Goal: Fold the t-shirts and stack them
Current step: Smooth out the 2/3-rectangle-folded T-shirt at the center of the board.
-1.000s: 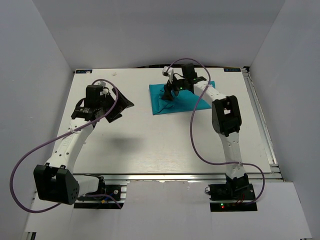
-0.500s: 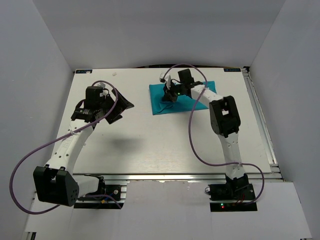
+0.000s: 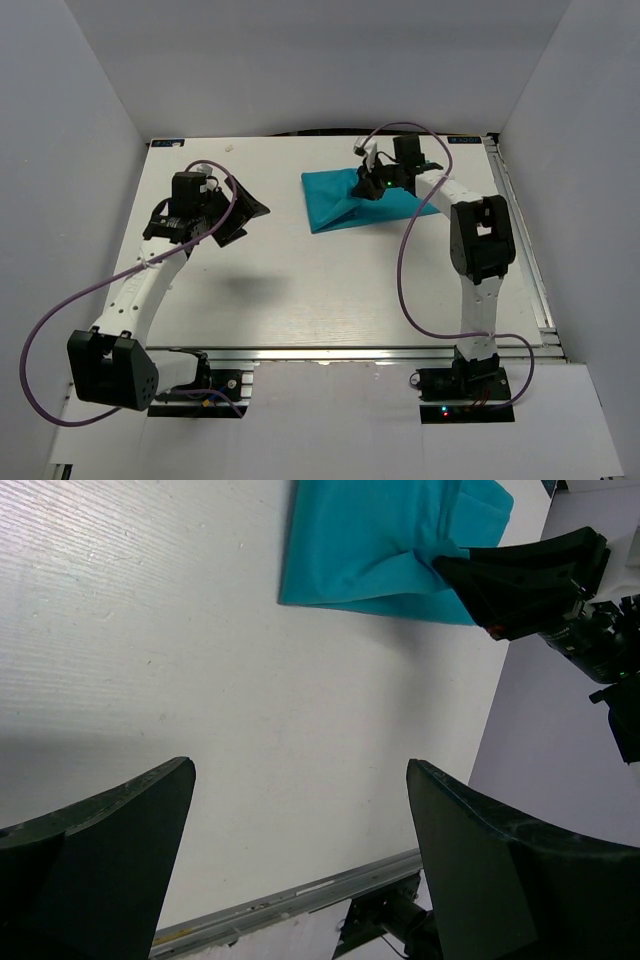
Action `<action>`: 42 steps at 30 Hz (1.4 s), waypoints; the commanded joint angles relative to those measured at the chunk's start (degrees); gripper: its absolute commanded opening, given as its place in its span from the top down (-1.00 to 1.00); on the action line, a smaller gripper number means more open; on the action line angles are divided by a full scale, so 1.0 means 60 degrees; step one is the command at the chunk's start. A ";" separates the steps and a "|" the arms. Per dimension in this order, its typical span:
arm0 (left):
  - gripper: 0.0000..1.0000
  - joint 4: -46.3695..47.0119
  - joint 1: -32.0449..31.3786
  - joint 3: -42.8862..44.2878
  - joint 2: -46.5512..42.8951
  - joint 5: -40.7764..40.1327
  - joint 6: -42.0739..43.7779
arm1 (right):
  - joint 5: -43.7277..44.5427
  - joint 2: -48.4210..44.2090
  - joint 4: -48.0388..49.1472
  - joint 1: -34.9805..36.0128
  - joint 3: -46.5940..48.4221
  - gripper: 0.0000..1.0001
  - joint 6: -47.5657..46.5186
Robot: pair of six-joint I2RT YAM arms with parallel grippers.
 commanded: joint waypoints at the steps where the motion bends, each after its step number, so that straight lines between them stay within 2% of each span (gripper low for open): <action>1: -0.96 0.0211 0.0041 0.0098 0.0023 0.0226 0.0074 | -0.0298 -0.0370 0.0246 -0.0206 -0.0307 0.45 0.0294; 4: -0.96 0.0226 0.0041 0.0187 0.0111 0.0270 0.0132 | -0.0196 -0.0472 0.0086 -0.0367 -0.0615 0.00 0.0207; 5: -0.96 0.0226 0.0041 0.0245 0.0184 0.0284 0.0147 | -0.0167 -0.0545 0.0056 -0.0455 -0.0688 -0.06 0.0235; 8: -0.96 0.0240 0.0027 0.0347 0.0330 0.0343 0.0147 | -0.0050 -0.0750 -0.0134 -0.0747 -0.0937 -0.15 0.0410; 13: -0.96 0.0328 0.0041 0.0407 0.0433 0.0373 0.0162 | -0.0414 -0.1541 -0.0105 -0.1188 -0.1260 -0.15 0.0690; 18: -0.96 0.0592 0.0027 0.0333 0.0653 0.0577 0.0075 | -0.1454 -0.1470 -0.0427 -0.0896 -0.0427 0.05 0.1507; 19: -0.96 0.0607 0.0041 0.0333 0.0668 0.0607 0.0045 | -0.1470 -0.1295 -0.0558 -0.0779 -0.0005 0.31 0.1670; 21: -0.96 0.0680 0.0027 0.0319 0.0697 0.0665 0.0001 | -0.1616 -0.0695 -0.0896 -0.0486 0.0364 0.50 0.1919; 22: -0.96 0.0694 0.0041 0.0333 0.0712 0.0680 -0.0013 | -0.1573 -0.0475 -0.0940 -0.0369 0.0511 0.66 0.2283; 23: -0.96 0.0695 0.0041 0.0319 0.0726 0.0695 0.0001 | -0.1500 -0.0052 -0.1013 -0.0194 0.0831 0.72 0.2475; 27: -0.96 0.0695 0.0041 0.0216 0.0668 0.0724 -0.0072 | -0.0594 0.0567 -0.0576 -0.0060 0.0879 0.79 0.3326; 34: -0.96 0.0709 0.0027 -0.0004 0.0653 0.0812 -0.0175 | 0.0784 0.1050 -0.0822 -0.0089 0.0820 0.82 0.3415; 42: -0.96 0.0812 0.0041 0.0084 0.0931 0.0856 -0.0190 | 0.0843 0.0860 -0.1439 -0.0353 -0.0102 0.86 0.3106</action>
